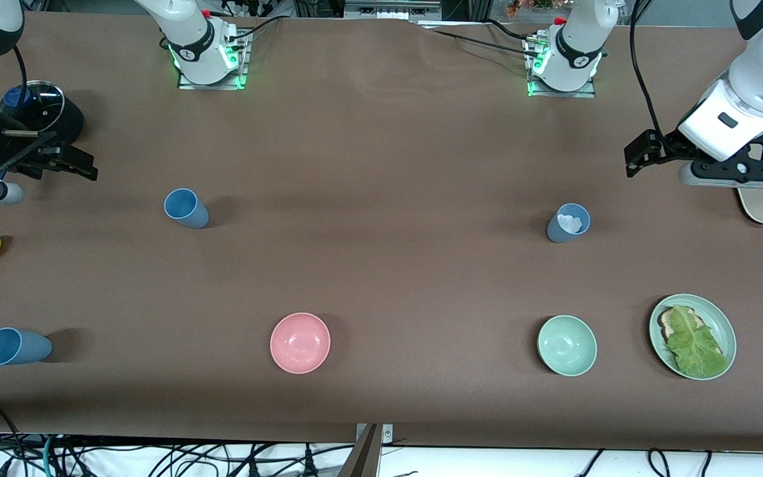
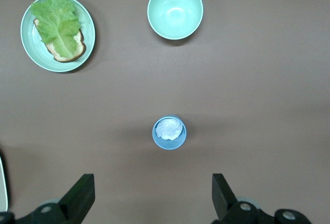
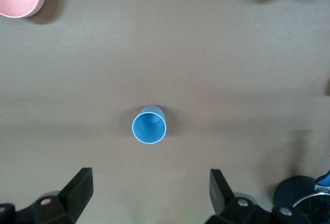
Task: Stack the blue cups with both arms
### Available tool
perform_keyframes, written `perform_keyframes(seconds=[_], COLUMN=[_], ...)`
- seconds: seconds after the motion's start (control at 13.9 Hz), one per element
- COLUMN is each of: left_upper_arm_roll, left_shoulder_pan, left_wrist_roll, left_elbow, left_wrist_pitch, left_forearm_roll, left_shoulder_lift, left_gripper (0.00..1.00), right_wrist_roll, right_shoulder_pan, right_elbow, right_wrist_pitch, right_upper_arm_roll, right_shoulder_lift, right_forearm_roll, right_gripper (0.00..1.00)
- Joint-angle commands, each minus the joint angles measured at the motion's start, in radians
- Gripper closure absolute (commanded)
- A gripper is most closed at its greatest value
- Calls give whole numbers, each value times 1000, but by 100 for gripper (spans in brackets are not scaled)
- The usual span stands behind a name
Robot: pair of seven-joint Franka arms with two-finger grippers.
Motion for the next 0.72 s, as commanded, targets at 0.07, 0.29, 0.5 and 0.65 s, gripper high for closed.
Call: perform_keyframes(seconds=[0.07, 0.29, 0.5, 0.65], left_upper_arm_roll=[-16, -19, -19, -19], left_shoulder_pan=[0, -1, -1, 0], left_wrist_roll=[-7, -7, -5, -5], left_elbow=[52, 59, 62, 62], left_wrist_pitch=[-61, -62, -64, -64], left_forearm_roll=[-19, -16, -16, -16], left_shoulder_lift=[20, 23, 29, 29], left_gripper=[0, 0, 0, 0], right_wrist_roll=[7, 7, 7, 7], right_shoulder_pan=[-15, -14, -14, -14], right_elbow=[-1, 2, 2, 2], right_wrist_pitch=[2, -2, -4, -5], right_upper_arm_roll=[11, 11, 11, 11], right_shoulder_lift=[0, 0, 0, 0], right_forearm_roll=[3, 3, 3, 3], right_gripper=[0, 0, 0, 0])
